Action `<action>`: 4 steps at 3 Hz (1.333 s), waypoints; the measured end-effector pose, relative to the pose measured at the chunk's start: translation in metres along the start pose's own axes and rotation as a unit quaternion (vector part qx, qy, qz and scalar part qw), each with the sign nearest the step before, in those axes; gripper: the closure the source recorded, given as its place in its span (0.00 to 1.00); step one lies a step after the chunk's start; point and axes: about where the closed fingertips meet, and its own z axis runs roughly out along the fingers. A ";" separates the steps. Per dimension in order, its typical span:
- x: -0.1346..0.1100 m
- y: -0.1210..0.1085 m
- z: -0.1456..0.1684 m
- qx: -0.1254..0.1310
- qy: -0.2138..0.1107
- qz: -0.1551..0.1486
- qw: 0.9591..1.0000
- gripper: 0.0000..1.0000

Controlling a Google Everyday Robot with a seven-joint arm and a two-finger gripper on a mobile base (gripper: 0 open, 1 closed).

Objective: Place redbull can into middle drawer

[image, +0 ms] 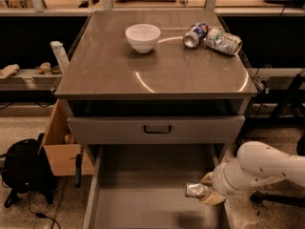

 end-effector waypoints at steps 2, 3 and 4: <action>0.018 0.017 0.061 -0.043 -0.005 0.020 0.999 1.00; 0.036 0.025 0.096 -0.044 -0.002 0.031 0.999 1.00; 0.036 0.025 0.096 -0.044 -0.002 0.031 0.999 1.00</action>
Offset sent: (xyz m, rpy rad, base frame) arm -0.0217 0.0141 -0.1001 0.0404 0.1300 -0.0072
